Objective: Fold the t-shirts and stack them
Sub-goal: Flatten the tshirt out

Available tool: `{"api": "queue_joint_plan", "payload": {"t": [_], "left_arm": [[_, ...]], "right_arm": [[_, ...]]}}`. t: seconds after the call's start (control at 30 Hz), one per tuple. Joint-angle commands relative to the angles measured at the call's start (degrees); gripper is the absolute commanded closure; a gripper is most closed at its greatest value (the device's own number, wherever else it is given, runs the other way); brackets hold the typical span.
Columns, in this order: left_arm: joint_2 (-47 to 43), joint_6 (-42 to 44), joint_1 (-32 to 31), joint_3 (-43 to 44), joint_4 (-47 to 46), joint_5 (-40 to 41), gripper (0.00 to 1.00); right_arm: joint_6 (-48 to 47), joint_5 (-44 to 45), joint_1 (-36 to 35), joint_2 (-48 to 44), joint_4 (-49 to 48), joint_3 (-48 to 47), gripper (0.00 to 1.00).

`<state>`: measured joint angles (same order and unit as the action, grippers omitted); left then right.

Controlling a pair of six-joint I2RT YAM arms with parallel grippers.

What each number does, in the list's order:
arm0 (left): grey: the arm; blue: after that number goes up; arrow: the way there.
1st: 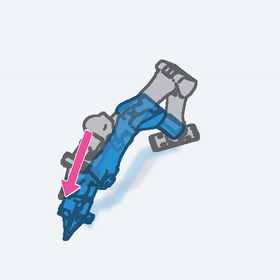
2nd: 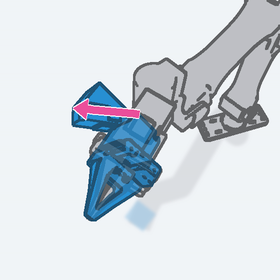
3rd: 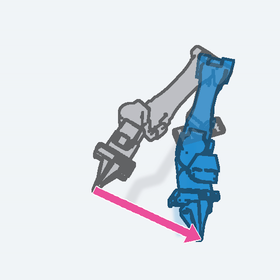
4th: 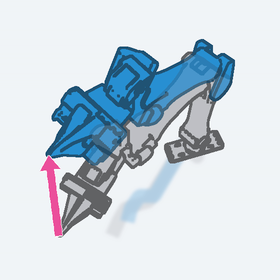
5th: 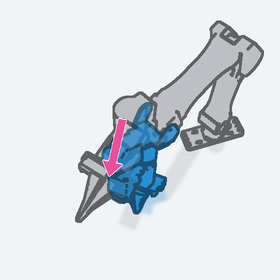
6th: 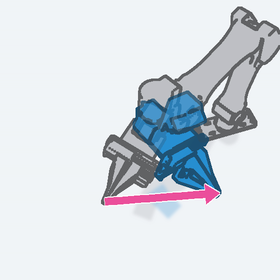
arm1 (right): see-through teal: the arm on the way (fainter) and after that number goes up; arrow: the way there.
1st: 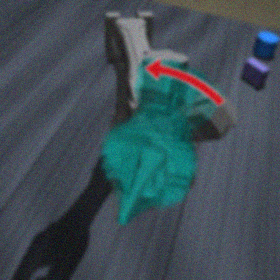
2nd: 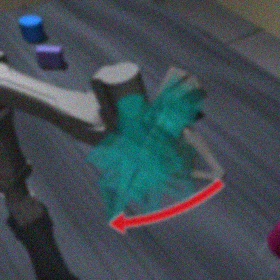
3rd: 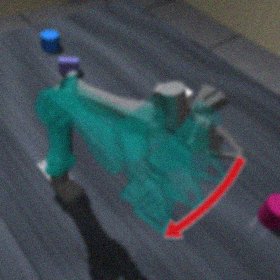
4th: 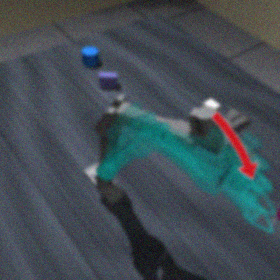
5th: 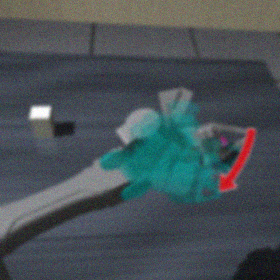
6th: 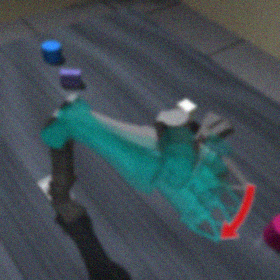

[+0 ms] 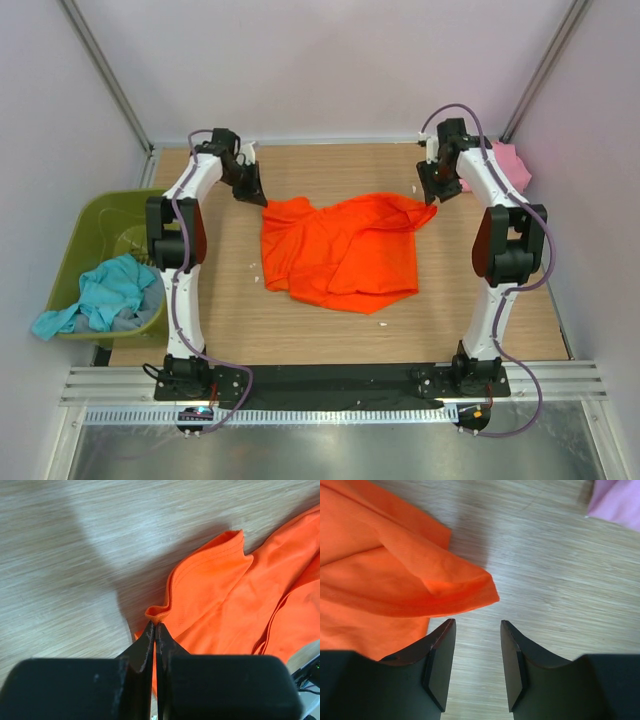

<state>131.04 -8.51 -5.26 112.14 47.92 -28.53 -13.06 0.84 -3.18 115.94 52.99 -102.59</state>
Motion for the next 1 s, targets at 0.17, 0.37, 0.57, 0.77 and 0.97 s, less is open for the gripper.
{"api": "queue_joint_plan", "payload": {"t": [0.17,0.37,0.57,0.77,0.97], "left_arm": [[-3.2,1.0,-0.7,-0.3,0.0,-0.6,1.0],[-3.6,1.6,-0.6,-1.7,0.0,0.2,1.0],[-3.8,2.0,-0.7,-2.4,0.2,1.0,1.0],[-4.1,2.4,-0.7,-2.8,0.2,1.6,1.0],[-4.7,2.7,-0.9,-3.5,0.2,2.2,1.0]], "right_arm": [[2.0,-10.0,4.4,3.0,1.8,-2.1,0.53],[1.9,-11.9,5.8,8.1,2.5,-8.6,0.53],[2.5,-14.2,5.9,10.7,3.1,-13.5,0.53],[3.9,-19.7,6.4,11.7,3.6,-14.7,0.53],[4.4,-20.0,7.2,13.0,3.7,-15.3,0.53]]}}
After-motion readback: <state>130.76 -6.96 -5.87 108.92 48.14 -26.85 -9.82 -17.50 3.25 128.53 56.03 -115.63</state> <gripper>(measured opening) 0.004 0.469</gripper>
